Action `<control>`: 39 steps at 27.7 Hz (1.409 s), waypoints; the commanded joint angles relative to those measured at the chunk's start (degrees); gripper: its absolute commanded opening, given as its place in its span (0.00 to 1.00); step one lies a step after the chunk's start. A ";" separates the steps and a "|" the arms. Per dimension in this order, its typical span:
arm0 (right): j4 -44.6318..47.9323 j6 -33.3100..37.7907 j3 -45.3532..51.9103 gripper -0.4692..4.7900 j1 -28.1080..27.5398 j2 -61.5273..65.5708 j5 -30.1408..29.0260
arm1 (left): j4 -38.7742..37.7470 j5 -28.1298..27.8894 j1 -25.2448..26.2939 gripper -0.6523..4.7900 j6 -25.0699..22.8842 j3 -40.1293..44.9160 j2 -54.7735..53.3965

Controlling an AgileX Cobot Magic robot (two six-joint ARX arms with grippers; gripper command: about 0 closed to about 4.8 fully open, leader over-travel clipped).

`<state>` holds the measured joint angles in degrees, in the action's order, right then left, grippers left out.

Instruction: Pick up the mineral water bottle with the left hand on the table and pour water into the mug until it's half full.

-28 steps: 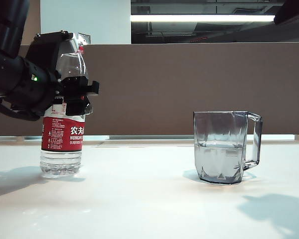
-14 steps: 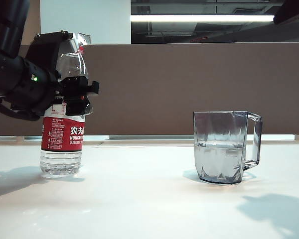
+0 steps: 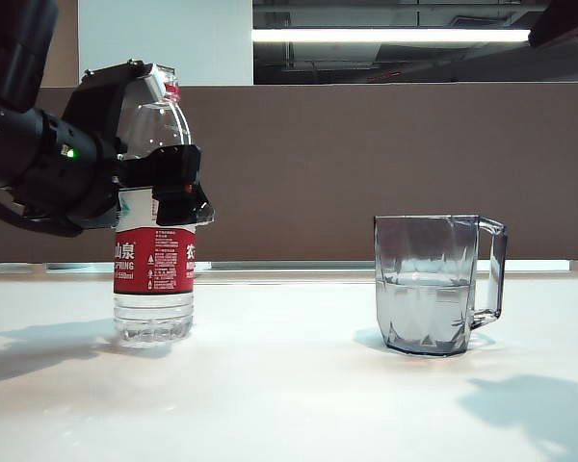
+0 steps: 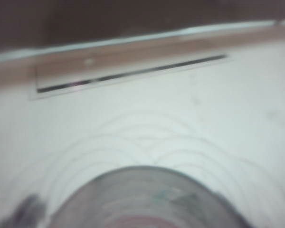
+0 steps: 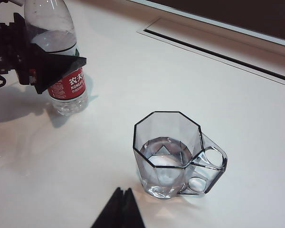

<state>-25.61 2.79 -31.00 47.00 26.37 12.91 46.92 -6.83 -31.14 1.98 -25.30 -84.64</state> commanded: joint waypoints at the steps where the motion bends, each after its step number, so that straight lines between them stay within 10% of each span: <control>1: 0.92 0.20 -0.28 0.09 0.02 -0.11 -0.15 | 0.46 0.37 -0.09 1.00 -0.04 -0.02 0.26; 39: 0.94 0.20 -0.28 0.09 0.02 -0.13 0.07 | -28.63 3.23 -0.17 1.00 -3.06 -0.17 25.11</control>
<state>-25.61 2.79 -31.00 47.00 26.33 12.95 20.01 -3.86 -31.20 -0.80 -25.15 -60.51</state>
